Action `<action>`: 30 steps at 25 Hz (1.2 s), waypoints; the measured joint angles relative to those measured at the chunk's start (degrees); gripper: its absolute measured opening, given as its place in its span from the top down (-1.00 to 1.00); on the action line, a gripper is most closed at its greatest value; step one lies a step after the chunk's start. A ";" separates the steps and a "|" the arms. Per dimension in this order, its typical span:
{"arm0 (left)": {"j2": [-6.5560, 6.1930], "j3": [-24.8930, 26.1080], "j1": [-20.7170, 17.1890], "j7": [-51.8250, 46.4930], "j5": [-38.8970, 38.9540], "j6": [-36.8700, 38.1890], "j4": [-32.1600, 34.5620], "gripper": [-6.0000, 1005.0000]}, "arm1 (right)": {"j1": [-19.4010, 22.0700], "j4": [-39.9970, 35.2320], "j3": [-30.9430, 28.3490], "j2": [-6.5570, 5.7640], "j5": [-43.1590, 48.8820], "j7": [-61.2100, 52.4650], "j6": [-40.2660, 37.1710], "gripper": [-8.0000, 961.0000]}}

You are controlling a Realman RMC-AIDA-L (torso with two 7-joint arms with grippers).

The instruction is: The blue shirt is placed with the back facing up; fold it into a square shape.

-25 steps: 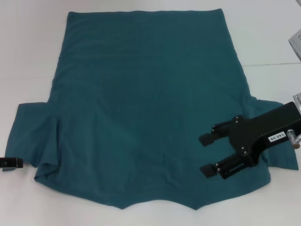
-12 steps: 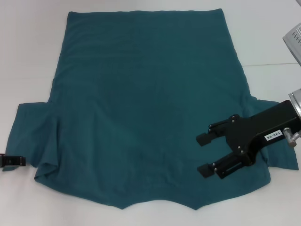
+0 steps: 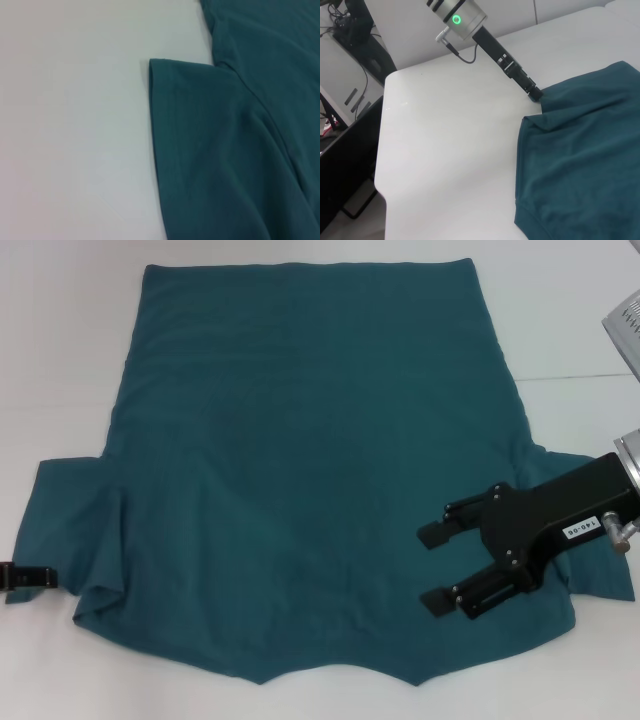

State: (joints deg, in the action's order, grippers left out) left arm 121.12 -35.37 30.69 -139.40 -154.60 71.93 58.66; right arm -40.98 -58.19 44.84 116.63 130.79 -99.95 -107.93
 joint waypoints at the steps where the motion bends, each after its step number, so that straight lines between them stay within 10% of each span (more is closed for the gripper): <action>1: 0.00 -0.02 0.02 -0.03 0.00 -0.19 -0.20 -0.74 | 0.01 0.00 -0.01 0.00 0.00 0.00 0.00 -0.90; 17: 0.28 -1.54 0.21 0.36 -0.09 -2.75 -1.48 -0.74 | -0.21 0.00 -0.02 0.12 -0.20 -0.31 0.09 -0.90; 30: 0.43 -4.57 2.38 0.32 -0.08 -5.45 -4.68 -0.02 | -0.01 0.00 -0.07 0.22 -0.28 -0.11 0.90 -0.90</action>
State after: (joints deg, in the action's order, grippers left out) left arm 121.55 -39.94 33.07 -139.08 -154.68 66.48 53.98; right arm -41.00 -58.19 44.77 116.85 130.51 -100.06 -107.03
